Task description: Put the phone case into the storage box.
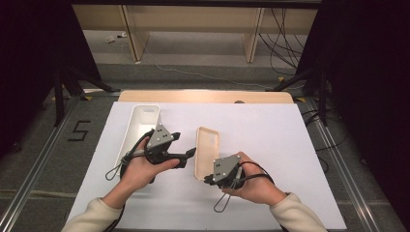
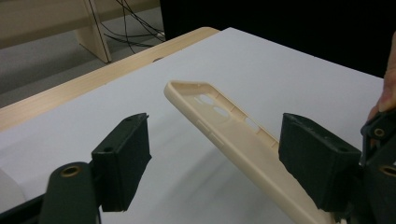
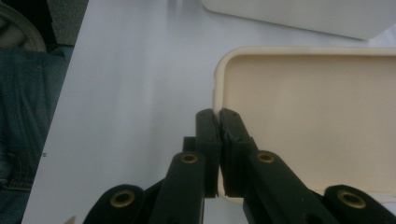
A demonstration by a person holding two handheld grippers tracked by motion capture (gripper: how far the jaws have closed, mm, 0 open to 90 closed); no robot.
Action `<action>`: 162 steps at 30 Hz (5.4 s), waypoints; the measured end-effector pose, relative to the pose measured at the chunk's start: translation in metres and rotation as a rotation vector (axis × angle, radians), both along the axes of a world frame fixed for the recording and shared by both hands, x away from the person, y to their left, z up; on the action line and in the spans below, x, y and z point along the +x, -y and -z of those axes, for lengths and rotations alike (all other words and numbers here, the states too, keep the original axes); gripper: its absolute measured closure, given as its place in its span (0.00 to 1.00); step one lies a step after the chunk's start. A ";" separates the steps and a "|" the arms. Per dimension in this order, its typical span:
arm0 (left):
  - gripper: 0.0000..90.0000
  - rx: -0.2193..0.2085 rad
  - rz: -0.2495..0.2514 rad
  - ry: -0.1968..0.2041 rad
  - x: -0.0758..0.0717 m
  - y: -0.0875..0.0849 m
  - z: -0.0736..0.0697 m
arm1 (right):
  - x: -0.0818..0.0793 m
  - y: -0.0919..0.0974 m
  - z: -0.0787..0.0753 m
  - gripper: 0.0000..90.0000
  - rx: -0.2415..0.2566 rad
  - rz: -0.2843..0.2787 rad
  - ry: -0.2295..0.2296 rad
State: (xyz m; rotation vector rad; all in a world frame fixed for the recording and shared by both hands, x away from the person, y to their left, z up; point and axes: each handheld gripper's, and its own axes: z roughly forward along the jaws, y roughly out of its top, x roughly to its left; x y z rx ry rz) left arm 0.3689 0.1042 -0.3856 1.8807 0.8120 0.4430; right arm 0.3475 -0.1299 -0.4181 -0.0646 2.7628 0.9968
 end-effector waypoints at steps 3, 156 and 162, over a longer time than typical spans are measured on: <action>0.31 0.008 -0.007 -0.018 0.006 0.004 0.001 | -0.001 -0.001 0.000 0.98 0.001 0.001 0.000; 0.91 -0.123 0.005 -0.044 0.028 -0.001 -0.019 | 0.002 0.042 0.010 0.31 0.262 0.305 -0.057; 0.91 -0.128 0.002 -0.042 0.028 -0.002 -0.021 | 0.001 0.050 0.010 0.31 0.283 0.323 -0.062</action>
